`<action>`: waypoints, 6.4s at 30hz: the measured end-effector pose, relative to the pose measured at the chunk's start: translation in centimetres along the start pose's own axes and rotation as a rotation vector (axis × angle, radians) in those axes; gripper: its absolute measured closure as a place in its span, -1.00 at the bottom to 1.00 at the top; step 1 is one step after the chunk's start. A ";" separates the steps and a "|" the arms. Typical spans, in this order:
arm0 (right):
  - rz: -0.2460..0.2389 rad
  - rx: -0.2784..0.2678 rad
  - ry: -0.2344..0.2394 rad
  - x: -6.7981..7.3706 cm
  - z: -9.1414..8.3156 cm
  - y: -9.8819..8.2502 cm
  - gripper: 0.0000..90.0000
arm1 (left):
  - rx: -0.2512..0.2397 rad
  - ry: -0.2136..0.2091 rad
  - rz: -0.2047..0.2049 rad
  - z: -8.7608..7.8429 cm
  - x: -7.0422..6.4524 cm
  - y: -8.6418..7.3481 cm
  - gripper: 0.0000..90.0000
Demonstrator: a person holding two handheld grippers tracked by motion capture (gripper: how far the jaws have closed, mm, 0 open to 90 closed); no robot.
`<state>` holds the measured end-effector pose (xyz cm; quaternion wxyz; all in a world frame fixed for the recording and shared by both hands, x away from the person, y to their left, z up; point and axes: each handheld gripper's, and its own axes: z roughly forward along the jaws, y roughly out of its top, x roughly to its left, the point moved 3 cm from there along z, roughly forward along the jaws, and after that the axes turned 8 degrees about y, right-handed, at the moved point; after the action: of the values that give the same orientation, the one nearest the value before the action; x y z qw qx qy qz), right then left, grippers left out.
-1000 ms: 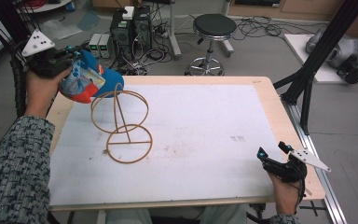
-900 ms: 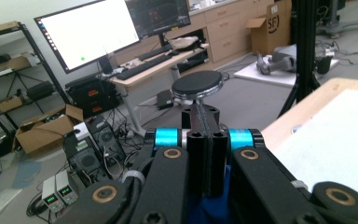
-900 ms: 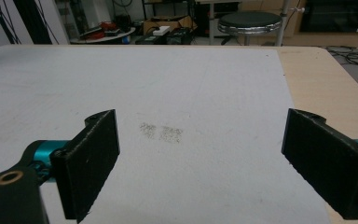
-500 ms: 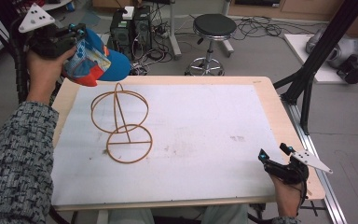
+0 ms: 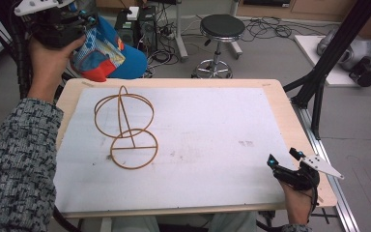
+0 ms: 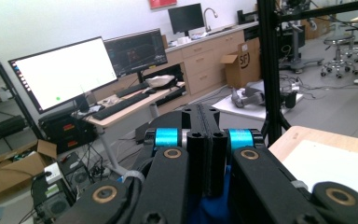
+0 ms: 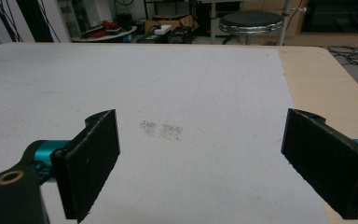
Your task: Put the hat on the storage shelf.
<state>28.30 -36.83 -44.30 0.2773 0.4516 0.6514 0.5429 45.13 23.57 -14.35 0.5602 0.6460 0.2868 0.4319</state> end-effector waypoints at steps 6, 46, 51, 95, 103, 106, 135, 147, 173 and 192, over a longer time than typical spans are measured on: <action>-0.004 0.004 -0.002 0.0 0.1 0.0 -0.77 | -0.002 -0.031 0.003 -0.3 -0.8 0.7 0.99; -0.015 0.019 -0.001 0.2 -0.4 -0.2 -0.77 | -0.066 -0.242 -0.044 -3.2 -4.8 3.3 0.99; -0.016 0.018 0.001 0.2 -0.4 -0.2 -0.77 | -0.067 -0.261 -0.059 -3.5 -5.3 3.1 0.99; -0.018 0.037 0.015 0.3 0.1 -0.3 -0.77 | 0.070 -0.270 -0.093 -7.3 -6.5 -5.8 0.99; -0.010 0.040 0.016 0.3 0.1 -0.3 -0.77 | 0.079 -0.275 -0.098 -7.8 -6.7 -7.0 0.99; -0.014 0.039 0.016 0.3 0.1 -0.3 -0.77 | 0.069 -0.287 -0.105 -7.9 -6.9 -7.3 0.99; -0.012 0.043 0.017 0.2 0.2 -0.4 -0.77 | 0.033 -0.329 -0.114 -8.8 -8.5 -7.7 0.99; -0.009 0.049 0.018 0.3 0.3 -0.4 -0.77 | 0.028 -0.320 -0.117 -10.0 -7.9 -7.9 0.99; -0.011 0.049 0.025 0.3 0.4 -0.4 -0.77 | -0.020 -0.319 -0.145 -8.0 -8.6 -10.3 0.99; -0.011 0.050 0.024 0.3 0.4 -0.4 -0.77 | -0.056 -0.293 -0.181 -8.6 -7.7 -10.4 0.70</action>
<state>28.37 -36.45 -44.76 0.2611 0.4482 0.6704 0.5305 35.16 23.21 -26.27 0.6504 0.6578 0.2470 0.2886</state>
